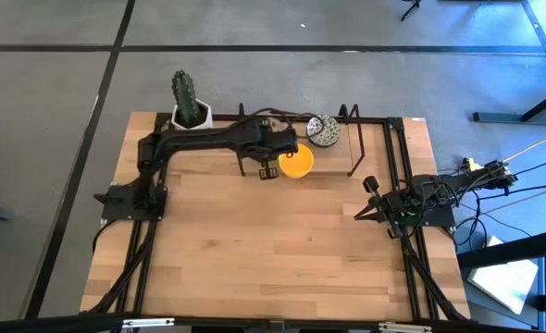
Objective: Pick & Place Mini bowls
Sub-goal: Stack the green patterned bowl on the green patterned bowls on the shelf
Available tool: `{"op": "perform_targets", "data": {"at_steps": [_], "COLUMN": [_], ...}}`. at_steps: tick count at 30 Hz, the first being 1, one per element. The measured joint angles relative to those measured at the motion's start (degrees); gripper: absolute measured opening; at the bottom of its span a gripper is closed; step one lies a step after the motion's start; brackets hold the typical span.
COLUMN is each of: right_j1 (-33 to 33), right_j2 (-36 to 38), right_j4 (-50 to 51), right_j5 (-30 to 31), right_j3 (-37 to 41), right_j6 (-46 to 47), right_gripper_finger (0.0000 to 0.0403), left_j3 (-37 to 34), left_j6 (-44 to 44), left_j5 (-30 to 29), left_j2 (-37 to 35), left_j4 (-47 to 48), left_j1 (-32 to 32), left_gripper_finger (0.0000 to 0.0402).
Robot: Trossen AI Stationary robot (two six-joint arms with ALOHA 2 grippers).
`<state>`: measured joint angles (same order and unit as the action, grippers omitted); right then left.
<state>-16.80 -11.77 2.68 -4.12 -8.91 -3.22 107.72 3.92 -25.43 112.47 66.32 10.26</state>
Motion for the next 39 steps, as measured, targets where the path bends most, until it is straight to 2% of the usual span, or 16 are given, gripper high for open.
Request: {"op": "perform_targets", "data": {"at_steps": [5, 25, 39], "right_j1": [0.00, -0.02, 0.00], "right_j2": [0.00, 0.00, 0.00], "right_j4": [0.00, 0.00, 0.25], "right_j5": [0.00, 0.00, -0.07], "right_j3": [0.00, 0.00, -0.02], "right_j6": [0.00, 0.15, 1.36], "right_gripper_finger": [0.0021, 0.0021, 0.0021], "left_j3": [-0.02, -0.31, -0.48], "left_j6": [-0.13, -0.14, 3.24], "left_j5": [2.09, 1.14, 2.58], "left_j2": [1.01, 1.04, 3.27], "left_j4": [0.31, 1.01, 1.47], "left_j1": [0.66, 0.75, 0.40], "left_gripper_finger": [0.0015, 0.0016, 0.0017]}}
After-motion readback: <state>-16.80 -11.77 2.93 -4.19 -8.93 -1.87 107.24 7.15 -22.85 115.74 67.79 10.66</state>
